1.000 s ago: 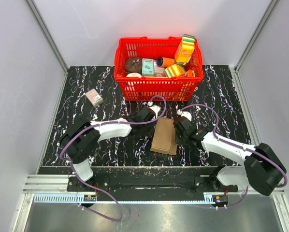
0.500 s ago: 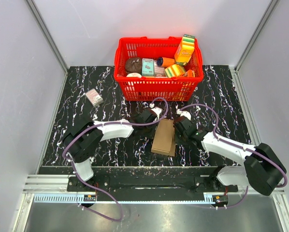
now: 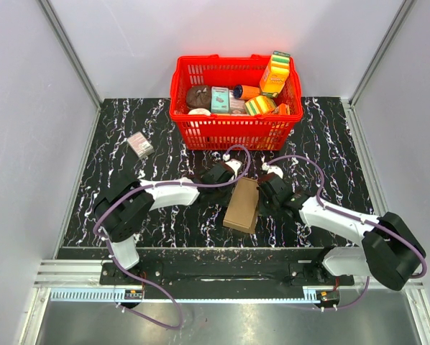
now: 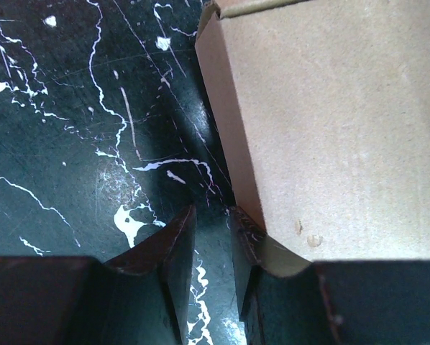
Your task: Fold the paper box
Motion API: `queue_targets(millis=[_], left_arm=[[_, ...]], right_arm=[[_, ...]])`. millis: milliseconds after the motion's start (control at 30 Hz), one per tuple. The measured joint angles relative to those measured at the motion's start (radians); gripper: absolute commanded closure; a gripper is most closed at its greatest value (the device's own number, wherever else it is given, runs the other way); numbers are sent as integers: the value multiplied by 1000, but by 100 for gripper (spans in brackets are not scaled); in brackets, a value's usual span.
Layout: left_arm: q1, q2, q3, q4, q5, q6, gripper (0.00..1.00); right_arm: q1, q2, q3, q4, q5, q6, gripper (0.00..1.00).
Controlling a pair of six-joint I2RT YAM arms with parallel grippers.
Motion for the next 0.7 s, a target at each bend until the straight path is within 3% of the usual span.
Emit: queue_targets(millis=[700], left_arm=[[-27, -55, -77, 33, -24, -47, 69]], right_arm=[[0, -107, -12, -180, 8, 104, 93]])
